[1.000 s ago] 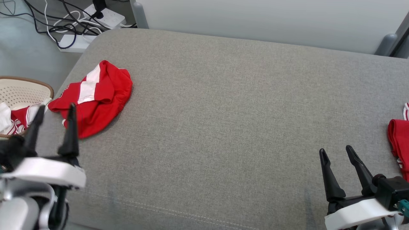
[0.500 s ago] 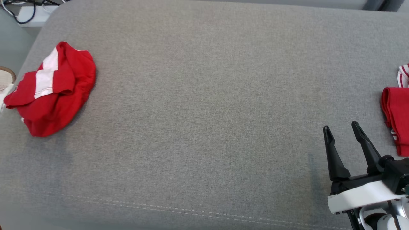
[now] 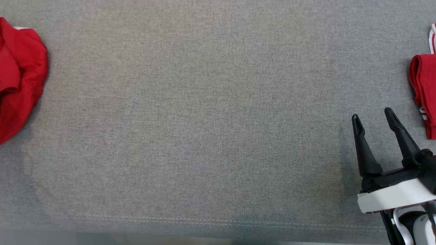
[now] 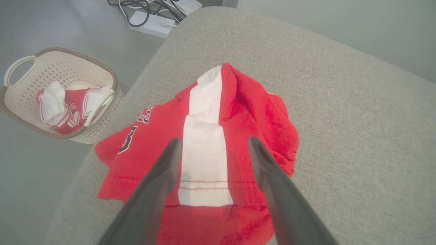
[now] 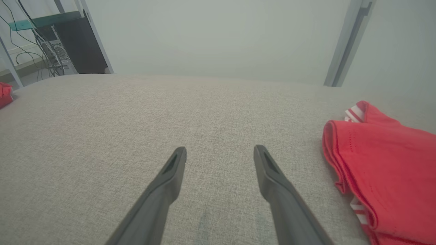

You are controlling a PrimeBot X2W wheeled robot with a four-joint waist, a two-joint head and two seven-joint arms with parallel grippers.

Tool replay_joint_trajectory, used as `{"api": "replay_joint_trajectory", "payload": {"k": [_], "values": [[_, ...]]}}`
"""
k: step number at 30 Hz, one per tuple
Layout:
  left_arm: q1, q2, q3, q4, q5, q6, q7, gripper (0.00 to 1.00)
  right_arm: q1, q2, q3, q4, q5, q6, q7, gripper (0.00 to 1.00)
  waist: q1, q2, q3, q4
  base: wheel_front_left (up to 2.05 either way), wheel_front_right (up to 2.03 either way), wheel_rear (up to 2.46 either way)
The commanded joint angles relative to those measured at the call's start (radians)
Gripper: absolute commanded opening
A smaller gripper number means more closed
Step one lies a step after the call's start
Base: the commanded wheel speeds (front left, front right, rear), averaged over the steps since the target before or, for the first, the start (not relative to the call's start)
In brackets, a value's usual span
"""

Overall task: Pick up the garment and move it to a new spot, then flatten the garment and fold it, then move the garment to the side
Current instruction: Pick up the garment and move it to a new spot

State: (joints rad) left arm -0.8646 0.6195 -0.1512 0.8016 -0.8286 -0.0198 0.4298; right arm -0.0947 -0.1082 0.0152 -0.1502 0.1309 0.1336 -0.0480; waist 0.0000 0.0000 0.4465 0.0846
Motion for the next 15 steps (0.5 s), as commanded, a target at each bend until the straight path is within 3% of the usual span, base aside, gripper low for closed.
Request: {"api": "replay_joint_trajectory", "payload": {"k": [1, 8, 9, 10, 12, 15], "values": [[-0.044, 0.078, 0.024, 0.005, 0.002, -0.017, 0.000, 1.00, -0.014, -0.015, 0.021, -0.040, -0.006, -0.003, 0.010, 1.00, 0.0000, 0.0000, 0.030, -0.009, 0.00, 0.00, 0.00], [-0.098, 0.078, 0.000, 0.128, 0.009, -0.056, 0.002, 1.00, -0.022, -0.023, 0.011, -0.082, -0.011, -0.003, 0.024, 1.00, 0.0000, 0.0000, 0.080, -0.012, 0.00, 0.00, 0.00], [-0.106, 0.075, -0.002, 0.146, 0.008, -0.060, 0.006, 0.84, -0.023, -0.024, 0.010, -0.085, -0.011, -0.003, 0.025, 1.00, 0.0000, 0.0000, 0.084, -0.011, 0.00, 0.00, 0.00], [-0.115, 0.073, -0.004, 0.162, 0.008, -0.063, 0.001, 0.50, -0.024, -0.024, 0.010, -0.088, -0.011, -0.003, 0.027, 1.00, 0.0000, 0.0000, 0.089, -0.011, 0.00, 0.00, 0.00], [-0.130, 0.068, -0.010, 0.193, 0.008, -0.072, 0.000, 0.00, -0.028, -0.024, 0.011, -0.091, -0.012, -0.003, 0.029, 1.00, 0.0000, 0.0000, 0.095, -0.010, 0.00, 0.00, 0.00], [-0.152, 0.068, -0.024, 0.235, 0.018, -0.080, -0.016, 0.00, -0.034, -0.021, 0.014, -0.096, -0.012, -0.003, 0.033, 1.00, 0.0000, 0.0000, 0.101, -0.012, 0.00, 0.00, 0.00]]}}
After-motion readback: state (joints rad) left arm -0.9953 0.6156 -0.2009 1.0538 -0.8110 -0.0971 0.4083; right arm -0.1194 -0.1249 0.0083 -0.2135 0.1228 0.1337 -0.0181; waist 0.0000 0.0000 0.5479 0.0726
